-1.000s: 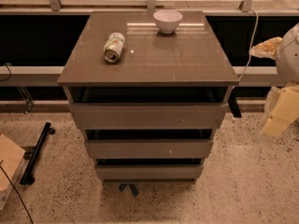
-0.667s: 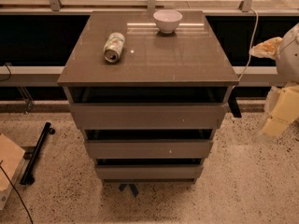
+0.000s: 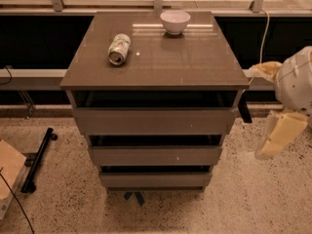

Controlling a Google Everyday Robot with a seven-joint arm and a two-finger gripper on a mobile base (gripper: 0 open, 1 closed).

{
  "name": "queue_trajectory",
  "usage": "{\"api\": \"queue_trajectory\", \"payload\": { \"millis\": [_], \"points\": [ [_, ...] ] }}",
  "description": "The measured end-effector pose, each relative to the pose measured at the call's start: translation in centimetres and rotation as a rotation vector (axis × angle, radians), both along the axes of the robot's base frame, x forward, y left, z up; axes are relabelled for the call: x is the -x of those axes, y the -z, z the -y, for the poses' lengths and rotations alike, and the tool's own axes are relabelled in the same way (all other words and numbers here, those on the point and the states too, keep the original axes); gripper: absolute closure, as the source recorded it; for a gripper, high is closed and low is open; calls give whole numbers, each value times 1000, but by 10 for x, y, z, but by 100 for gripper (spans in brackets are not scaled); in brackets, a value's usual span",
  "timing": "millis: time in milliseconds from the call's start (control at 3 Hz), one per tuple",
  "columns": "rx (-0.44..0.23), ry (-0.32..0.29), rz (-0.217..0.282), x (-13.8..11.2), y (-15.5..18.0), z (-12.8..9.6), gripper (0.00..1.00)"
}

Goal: Open middle drawer

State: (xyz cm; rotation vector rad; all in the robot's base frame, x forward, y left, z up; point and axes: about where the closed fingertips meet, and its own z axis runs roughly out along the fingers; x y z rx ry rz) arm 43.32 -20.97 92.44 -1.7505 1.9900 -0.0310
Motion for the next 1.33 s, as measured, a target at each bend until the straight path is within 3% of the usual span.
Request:
{"api": "queue_trajectory", "payload": {
  "millis": [667,1333],
  "points": [
    [-72,-37,1,-28,58,5,0],
    [-78,-63,-6,-34,88,-9,0]
  ]
}}
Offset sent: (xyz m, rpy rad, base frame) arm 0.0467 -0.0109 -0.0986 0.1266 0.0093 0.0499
